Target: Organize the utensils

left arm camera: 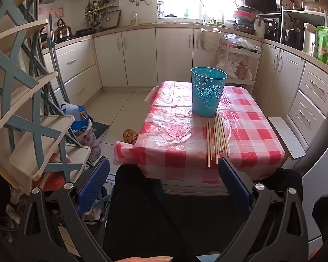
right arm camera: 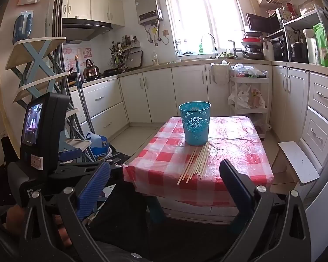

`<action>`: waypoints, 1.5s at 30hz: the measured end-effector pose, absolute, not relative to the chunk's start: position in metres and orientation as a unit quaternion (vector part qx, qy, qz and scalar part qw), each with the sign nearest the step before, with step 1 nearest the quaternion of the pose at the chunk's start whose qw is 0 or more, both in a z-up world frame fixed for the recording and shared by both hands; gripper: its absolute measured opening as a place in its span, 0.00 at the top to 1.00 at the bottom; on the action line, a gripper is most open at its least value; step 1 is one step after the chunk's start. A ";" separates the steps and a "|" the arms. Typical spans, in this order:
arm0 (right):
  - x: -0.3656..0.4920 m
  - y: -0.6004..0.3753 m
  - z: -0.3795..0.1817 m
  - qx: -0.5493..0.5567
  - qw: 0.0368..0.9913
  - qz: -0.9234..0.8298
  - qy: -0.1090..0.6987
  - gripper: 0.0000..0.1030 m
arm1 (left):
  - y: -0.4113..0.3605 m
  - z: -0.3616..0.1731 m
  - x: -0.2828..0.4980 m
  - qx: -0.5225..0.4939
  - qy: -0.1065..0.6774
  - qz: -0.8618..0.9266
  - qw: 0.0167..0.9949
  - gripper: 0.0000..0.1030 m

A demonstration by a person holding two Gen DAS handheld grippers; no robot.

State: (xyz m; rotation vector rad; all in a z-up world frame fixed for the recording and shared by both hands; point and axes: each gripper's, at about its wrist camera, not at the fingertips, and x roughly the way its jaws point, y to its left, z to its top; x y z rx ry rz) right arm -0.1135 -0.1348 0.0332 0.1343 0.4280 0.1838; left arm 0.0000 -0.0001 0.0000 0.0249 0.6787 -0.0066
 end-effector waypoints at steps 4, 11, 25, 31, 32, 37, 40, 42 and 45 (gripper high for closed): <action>-0.114 -0.135 0.033 0.064 0.971 0.090 0.210 0.07 | 0.000 0.000 0.000 0.014 0.333 -0.004 0.943 0.07; -0.113 -0.134 0.033 0.065 0.971 0.090 0.212 0.07 | 0.002 0.002 -0.002 0.004 0.328 -0.009 0.945 0.07; -0.113 -0.134 0.032 0.065 0.971 0.090 0.213 0.07 | 0.003 -0.004 -0.004 -0.006 0.327 -0.015 0.945 0.07; -0.113 -0.133 0.032 0.065 0.971 0.090 0.213 0.07 | 0.006 0.000 -0.003 -0.012 0.328 -0.015 0.945 0.07; -0.113 -0.134 0.032 0.065 0.971 0.090 0.214 0.07 | 0.006 0.000 -0.003 -0.012 0.327 -0.015 0.945 0.07; -0.113 -0.134 0.032 0.065 0.970 0.090 0.214 0.07 | 0.007 0.001 -0.003 -0.012 0.327 -0.014 0.945 0.07; -0.112 -0.135 0.032 0.065 0.970 0.090 0.214 0.07 | 0.009 0.002 -0.003 -0.014 0.325 -0.014 0.946 0.07; -0.113 -0.135 0.032 0.065 0.971 0.090 0.214 0.07 | 0.009 0.004 -0.004 -0.015 0.322 -0.012 0.946 0.07; -0.112 -0.135 0.032 0.064 0.971 0.090 0.214 0.07 | 0.009 0.006 -0.006 -0.015 0.317 -0.010 0.948 0.07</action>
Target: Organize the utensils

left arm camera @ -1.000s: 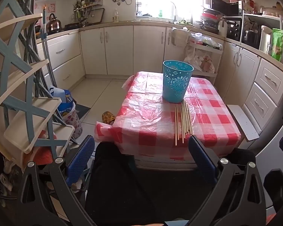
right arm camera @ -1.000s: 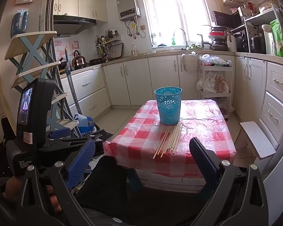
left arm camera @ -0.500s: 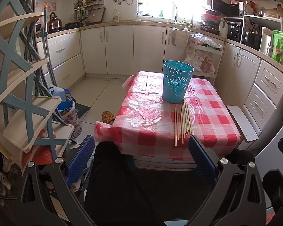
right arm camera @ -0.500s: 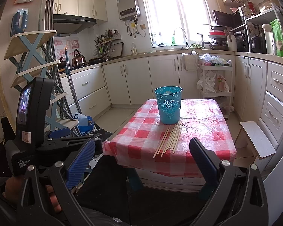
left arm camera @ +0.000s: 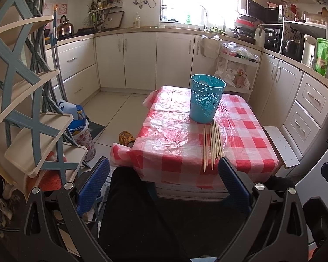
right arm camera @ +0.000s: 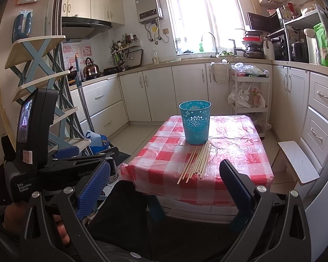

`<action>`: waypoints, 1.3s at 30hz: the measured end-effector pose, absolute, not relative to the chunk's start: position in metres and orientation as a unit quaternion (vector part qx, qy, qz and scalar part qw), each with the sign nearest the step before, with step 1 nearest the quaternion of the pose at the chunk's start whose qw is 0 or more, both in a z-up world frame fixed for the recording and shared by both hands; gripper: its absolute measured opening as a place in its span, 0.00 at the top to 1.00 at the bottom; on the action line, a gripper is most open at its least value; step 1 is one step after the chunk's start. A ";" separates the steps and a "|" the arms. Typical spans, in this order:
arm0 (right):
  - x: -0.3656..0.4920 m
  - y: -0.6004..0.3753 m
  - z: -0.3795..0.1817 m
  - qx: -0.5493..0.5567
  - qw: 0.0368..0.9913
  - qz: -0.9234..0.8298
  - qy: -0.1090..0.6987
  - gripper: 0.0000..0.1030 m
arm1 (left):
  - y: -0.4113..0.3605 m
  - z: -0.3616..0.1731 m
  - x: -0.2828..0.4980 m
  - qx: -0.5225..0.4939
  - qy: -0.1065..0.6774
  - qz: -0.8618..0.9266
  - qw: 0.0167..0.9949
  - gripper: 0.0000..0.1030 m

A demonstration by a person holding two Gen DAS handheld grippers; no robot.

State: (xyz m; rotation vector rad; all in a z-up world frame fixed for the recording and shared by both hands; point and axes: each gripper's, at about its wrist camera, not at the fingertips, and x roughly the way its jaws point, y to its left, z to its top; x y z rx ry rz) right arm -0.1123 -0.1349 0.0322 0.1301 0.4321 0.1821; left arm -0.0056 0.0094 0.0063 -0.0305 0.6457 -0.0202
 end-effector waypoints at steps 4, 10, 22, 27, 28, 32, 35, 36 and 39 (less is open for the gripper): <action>-0.112 -0.135 0.033 0.064 0.971 0.090 0.214 0.07 | 0.011 0.007 -0.006 -0.016 0.316 -0.008 0.949 0.07; -0.112 -0.135 0.033 0.064 0.971 0.090 0.214 0.07 | 0.011 0.007 -0.006 -0.016 0.316 -0.010 0.949 0.07; -0.112 -0.134 0.032 0.064 0.970 0.090 0.214 0.07 | 0.009 0.003 -0.005 -0.016 0.320 -0.012 0.947 0.07; -0.111 -0.129 0.031 0.064 0.970 0.090 0.215 0.07 | 0.009 0.001 -0.005 -0.015 0.322 -0.012 0.946 0.07; -0.111 -0.129 0.032 0.064 0.970 0.090 0.215 0.07 | 0.008 -0.001 -0.005 -0.015 0.323 -0.012 0.946 0.07; -0.108 -0.132 0.030 0.065 0.970 0.090 0.216 0.07 | 0.007 -0.003 -0.004 -0.014 0.326 -0.013 0.945 0.07; -0.109 -0.135 0.027 0.066 0.970 0.090 0.217 0.07 | 0.006 -0.004 -0.002 -0.013 0.328 -0.014 0.944 0.07; -0.109 -0.135 0.026 0.066 0.970 0.090 0.217 0.07 | 0.006 -0.004 -0.001 -0.013 0.329 -0.014 0.944 0.07; -0.104 -0.132 0.019 0.066 0.969 0.090 0.219 0.07 | 0.006 -0.005 0.002 -0.013 0.332 -0.015 0.943 0.07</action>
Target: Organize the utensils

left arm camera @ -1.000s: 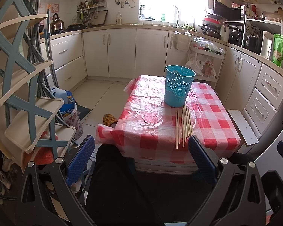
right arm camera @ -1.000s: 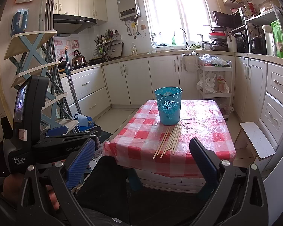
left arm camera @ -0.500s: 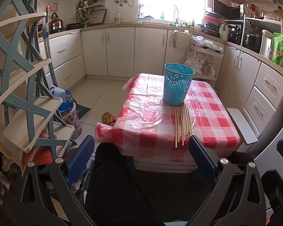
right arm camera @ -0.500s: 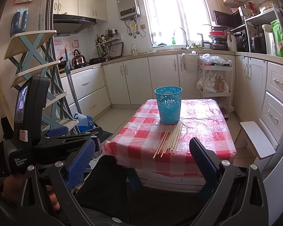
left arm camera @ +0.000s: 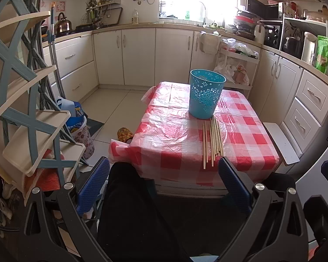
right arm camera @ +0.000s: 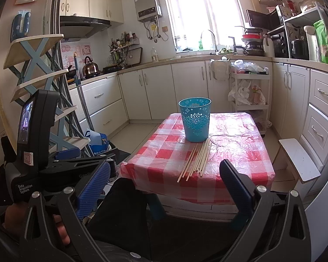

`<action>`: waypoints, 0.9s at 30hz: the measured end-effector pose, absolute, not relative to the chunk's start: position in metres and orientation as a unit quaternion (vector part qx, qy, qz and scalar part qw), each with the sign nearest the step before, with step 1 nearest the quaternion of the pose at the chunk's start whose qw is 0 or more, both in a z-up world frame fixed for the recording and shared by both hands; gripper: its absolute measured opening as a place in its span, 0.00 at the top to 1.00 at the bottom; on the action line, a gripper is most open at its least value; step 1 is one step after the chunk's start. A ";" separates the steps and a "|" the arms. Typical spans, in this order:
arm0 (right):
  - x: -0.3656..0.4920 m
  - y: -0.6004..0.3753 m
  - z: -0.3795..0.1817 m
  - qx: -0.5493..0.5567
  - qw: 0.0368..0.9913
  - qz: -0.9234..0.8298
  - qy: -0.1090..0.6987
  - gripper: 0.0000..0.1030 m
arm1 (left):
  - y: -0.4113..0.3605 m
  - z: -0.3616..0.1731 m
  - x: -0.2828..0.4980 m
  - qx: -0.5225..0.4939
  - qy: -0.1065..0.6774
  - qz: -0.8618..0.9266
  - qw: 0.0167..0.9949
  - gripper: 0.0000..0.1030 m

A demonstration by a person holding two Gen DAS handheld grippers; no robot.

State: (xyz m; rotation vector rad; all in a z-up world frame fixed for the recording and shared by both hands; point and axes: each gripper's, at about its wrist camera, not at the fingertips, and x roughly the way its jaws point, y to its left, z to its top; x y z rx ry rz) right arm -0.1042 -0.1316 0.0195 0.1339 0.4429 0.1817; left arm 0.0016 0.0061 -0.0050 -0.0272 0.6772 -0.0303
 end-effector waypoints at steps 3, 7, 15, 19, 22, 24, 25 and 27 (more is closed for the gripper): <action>-0.100 -0.132 0.023 0.067 0.968 0.090 0.224 0.07 | 0.006 -0.008 0.007 -0.013 0.338 -0.017 0.941 0.07; -0.091 -0.134 0.019 0.067 0.966 0.088 0.235 0.07 | 0.005 -0.013 0.017 -0.017 0.348 -0.023 0.937 0.07; -0.049 -0.145 0.006 0.066 0.961 0.061 0.263 0.07 | -0.001 -0.038 0.057 -0.012 0.373 -0.036 0.927 0.08; -0.012 -0.160 -0.009 0.074 0.953 0.038 0.290 0.07 | -0.006 -0.055 0.085 -0.009 0.386 -0.041 0.921 0.08; 0.015 -0.166 -0.022 0.071 0.949 0.030 0.306 0.07 | -0.011 -0.069 0.108 -0.007 0.394 -0.045 0.918 0.07; 0.034 -0.170 -0.031 0.068 0.946 0.030 0.317 0.08 | -0.017 -0.078 0.123 0.000 0.399 -0.046 0.916 0.07; 0.043 -0.172 -0.037 0.068 0.944 0.030 0.321 0.13 | -0.020 -0.084 0.131 0.003 0.402 -0.047 0.914 0.08; 0.060 -0.175 -0.048 0.065 0.940 0.031 0.333 0.24 | -0.027 -0.095 0.149 0.003 0.408 -0.053 0.912 0.08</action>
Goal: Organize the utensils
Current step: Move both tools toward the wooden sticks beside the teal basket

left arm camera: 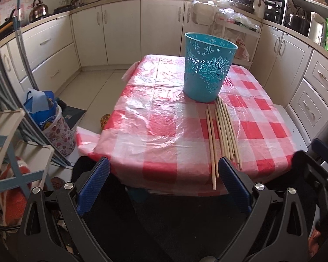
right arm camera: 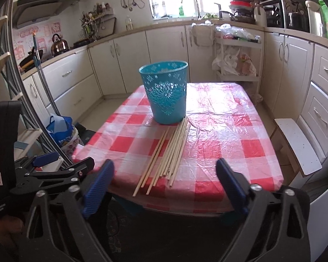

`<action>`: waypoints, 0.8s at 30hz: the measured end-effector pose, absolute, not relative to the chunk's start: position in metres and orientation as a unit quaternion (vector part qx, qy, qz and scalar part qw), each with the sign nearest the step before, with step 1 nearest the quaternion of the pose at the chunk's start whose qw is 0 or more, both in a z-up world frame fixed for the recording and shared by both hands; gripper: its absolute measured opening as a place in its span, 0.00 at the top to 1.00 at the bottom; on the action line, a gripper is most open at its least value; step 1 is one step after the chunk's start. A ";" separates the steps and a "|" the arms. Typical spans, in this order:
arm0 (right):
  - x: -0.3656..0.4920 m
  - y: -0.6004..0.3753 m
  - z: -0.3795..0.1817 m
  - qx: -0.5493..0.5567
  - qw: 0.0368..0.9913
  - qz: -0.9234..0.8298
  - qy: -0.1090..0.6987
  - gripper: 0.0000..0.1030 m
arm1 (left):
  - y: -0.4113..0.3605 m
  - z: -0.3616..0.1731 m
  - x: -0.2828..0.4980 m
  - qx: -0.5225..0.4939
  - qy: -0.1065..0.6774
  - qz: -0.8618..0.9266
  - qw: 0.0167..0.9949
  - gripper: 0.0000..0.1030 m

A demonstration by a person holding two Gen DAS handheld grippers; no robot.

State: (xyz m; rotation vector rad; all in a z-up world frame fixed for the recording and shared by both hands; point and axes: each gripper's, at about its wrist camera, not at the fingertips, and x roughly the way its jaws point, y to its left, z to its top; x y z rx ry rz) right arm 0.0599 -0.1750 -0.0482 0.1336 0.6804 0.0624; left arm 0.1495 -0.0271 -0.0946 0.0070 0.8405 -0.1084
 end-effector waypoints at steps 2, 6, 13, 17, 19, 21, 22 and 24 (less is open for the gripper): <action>0.079 -0.181 -0.060 0.063 0.936 0.021 0.347 0.28 | -0.034 -0.104 0.165 0.005 0.413 -0.054 0.909 0.08; 0.114 -0.196 -0.081 0.063 0.926 0.007 0.372 0.43 | -0.054 -0.123 0.201 0.022 0.424 -0.058 0.903 0.13; 0.178 -0.206 -0.115 0.048 0.912 0.006 0.407 0.53 | -0.084 -0.153 0.253 0.030 0.446 -0.076 0.891 0.19; 0.207 -0.210 -0.131 0.041 0.904 0.003 0.426 0.53 | -0.088 -0.163 0.271 0.030 0.454 -0.075 0.887 0.19; 0.219 -0.211 -0.139 0.036 0.899 0.003 0.436 0.54 | -0.089 -0.168 0.277 0.030 0.459 -0.074 0.885 0.19; 0.227 -0.210 -0.144 0.028 0.895 0.001 0.445 0.55 | -0.090 -0.172 0.284 0.028 0.463 -0.076 0.883 0.19; 0.231 -0.210 -0.147 0.025 0.894 0.000 0.447 0.55 | -0.090 -0.174 0.286 0.029 0.464 -0.076 0.882 0.20; 0.237 -0.210 -0.151 0.021 0.891 -0.001 0.454 0.55 | -0.091 -0.177 0.292 0.027 0.467 -0.078 0.880 0.20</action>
